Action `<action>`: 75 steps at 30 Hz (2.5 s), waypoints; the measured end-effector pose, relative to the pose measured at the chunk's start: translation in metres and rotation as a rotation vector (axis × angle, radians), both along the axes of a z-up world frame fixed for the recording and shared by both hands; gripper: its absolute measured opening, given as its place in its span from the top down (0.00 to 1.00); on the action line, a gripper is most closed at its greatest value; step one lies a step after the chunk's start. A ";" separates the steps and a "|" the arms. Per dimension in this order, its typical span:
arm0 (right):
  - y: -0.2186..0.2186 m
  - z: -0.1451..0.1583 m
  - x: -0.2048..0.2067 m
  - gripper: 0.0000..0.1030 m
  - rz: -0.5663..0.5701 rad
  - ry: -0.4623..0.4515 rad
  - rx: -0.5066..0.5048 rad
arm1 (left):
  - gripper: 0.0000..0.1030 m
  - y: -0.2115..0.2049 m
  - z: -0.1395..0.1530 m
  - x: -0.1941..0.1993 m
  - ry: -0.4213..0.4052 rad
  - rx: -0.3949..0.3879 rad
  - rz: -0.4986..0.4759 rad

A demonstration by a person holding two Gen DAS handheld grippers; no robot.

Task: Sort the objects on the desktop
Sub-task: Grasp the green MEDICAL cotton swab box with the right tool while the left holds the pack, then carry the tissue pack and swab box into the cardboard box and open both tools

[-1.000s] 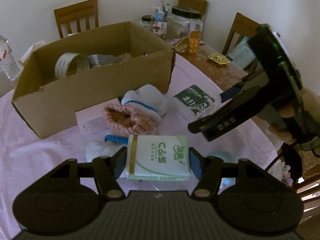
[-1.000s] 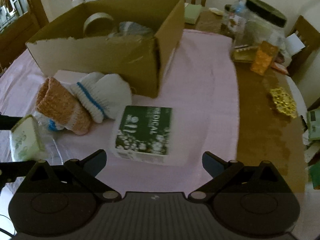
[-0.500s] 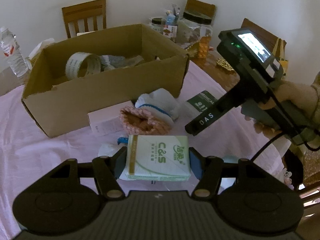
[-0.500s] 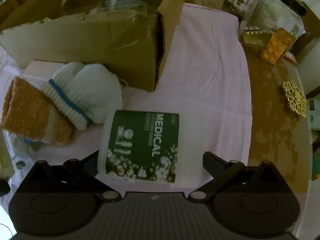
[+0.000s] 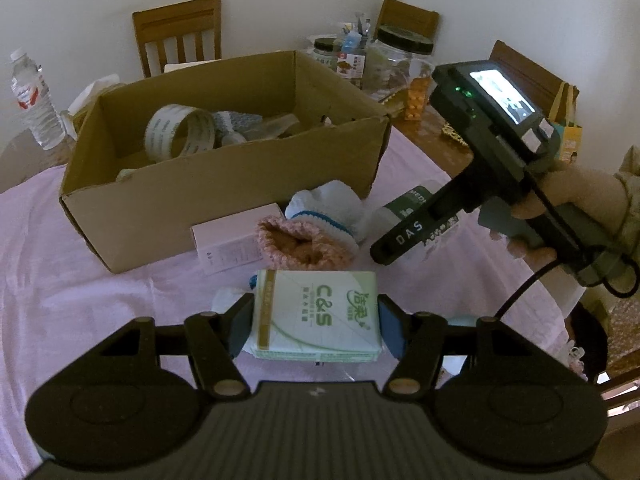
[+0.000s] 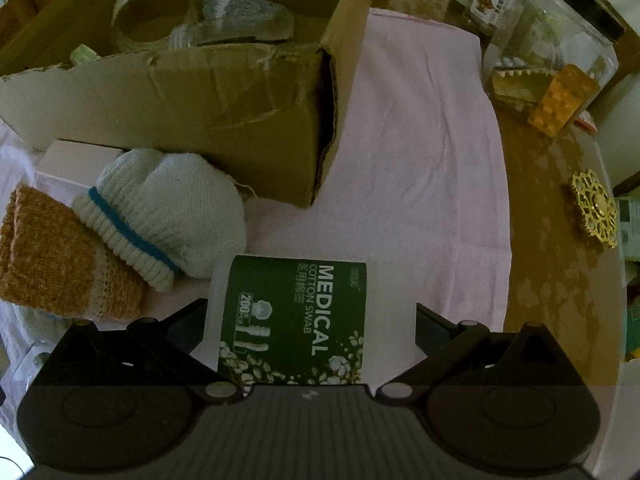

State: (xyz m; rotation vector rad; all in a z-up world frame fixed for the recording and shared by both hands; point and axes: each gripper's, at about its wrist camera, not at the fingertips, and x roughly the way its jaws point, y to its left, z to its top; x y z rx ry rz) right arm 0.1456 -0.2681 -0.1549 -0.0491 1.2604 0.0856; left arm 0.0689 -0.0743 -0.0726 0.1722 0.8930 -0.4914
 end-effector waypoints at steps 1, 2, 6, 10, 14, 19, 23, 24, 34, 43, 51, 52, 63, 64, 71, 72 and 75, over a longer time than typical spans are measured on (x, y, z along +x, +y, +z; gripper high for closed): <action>0.000 0.001 0.001 0.00 -0.002 0.009 0.004 | 0.38 0.000 0.001 0.000 0.001 0.000 0.000; 0.000 0.002 0.000 0.00 -0.003 0.014 0.014 | 0.38 0.001 0.001 0.000 0.002 -0.001 -0.001; 0.000 0.008 -0.002 0.01 -0.010 0.015 0.027 | 0.38 0.002 0.004 0.000 0.002 -0.005 -0.002; -0.001 0.014 -0.007 0.09 -0.009 0.008 0.026 | 0.38 0.002 0.005 0.000 0.002 -0.005 -0.006; -0.002 0.018 -0.003 0.15 -0.005 0.020 0.001 | 0.38 0.001 0.008 0.001 0.004 -0.008 -0.015; -0.003 0.016 -0.005 0.15 0.014 0.040 0.019 | 0.38 0.000 0.014 0.001 -0.002 -0.010 -0.016; -0.006 0.031 -0.011 0.15 0.033 0.025 0.040 | 0.38 0.000 0.023 0.002 -0.021 -0.011 -0.023; -0.006 0.038 -0.013 0.15 0.040 0.017 0.045 | 0.38 0.000 0.026 0.003 -0.024 -0.011 -0.025; -0.005 0.107 -0.016 0.15 0.099 -0.098 0.102 | 0.38 0.003 0.055 0.029 -0.072 -0.010 -0.007; 0.008 0.144 0.008 0.15 0.151 -0.186 0.127 | 0.38 0.007 0.074 0.068 -0.113 0.009 0.007; 0.016 0.149 0.036 0.15 0.158 -0.207 0.148 | 0.38 0.013 0.071 0.115 -0.138 0.039 0.031; 0.016 0.149 0.039 0.15 0.156 -0.206 0.152 | 0.38 0.014 0.070 0.121 -0.141 0.040 0.036; 0.026 0.139 0.068 0.15 0.156 -0.180 0.160 | 0.14 0.028 0.059 0.146 -0.140 0.053 0.050; 0.027 0.138 0.070 0.15 0.156 -0.177 0.160 | 0.14 0.030 0.058 0.145 -0.136 0.052 0.051; 0.039 0.133 0.087 0.15 0.173 -0.167 0.160 | 0.13 0.042 0.052 0.131 -0.084 0.047 0.062; 0.041 0.133 0.090 0.15 0.176 -0.165 0.163 | 0.13 0.044 0.053 0.129 -0.082 0.049 0.060; 0.045 0.134 0.095 0.11 0.186 -0.172 0.174 | 0.13 0.047 0.053 0.123 -0.078 0.055 0.063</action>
